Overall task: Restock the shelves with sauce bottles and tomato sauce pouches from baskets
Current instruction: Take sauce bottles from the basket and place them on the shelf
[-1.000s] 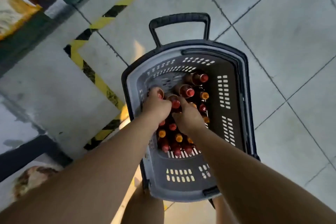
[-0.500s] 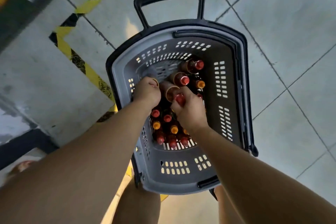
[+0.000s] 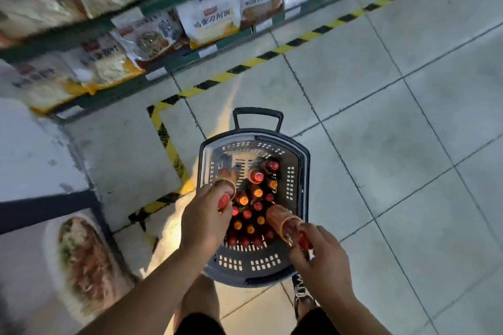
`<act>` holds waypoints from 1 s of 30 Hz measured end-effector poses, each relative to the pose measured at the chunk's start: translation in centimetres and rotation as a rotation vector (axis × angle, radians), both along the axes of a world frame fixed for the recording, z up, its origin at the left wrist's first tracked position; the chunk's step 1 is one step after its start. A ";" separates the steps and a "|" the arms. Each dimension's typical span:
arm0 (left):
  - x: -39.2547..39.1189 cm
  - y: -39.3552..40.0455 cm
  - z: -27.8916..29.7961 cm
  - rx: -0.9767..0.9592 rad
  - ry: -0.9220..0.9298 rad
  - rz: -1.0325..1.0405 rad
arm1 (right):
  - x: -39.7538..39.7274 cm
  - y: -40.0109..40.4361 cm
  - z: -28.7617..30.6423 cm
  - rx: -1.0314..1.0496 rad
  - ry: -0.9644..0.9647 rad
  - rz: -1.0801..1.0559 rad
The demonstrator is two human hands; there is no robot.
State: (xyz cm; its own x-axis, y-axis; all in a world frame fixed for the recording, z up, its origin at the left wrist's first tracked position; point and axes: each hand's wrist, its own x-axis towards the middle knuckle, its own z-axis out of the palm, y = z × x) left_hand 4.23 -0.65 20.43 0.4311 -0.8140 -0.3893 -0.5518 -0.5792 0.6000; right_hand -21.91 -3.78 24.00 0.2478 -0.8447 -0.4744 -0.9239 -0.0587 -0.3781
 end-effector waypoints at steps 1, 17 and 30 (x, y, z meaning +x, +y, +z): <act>-0.6 0.7 2.0 -0.018 -0.011 0.025 | -1.1 -0.2 0.9 -0.022 0.013 0.065; -20.2 25.1 23.3 0.104 -0.177 0.662 | -19.3 -2.6 15.9 -0.121 -0.023 0.558; -37.9 49.7 26.2 0.108 -0.015 1.180 | -13.4 9.1 21.0 -0.114 -0.029 0.955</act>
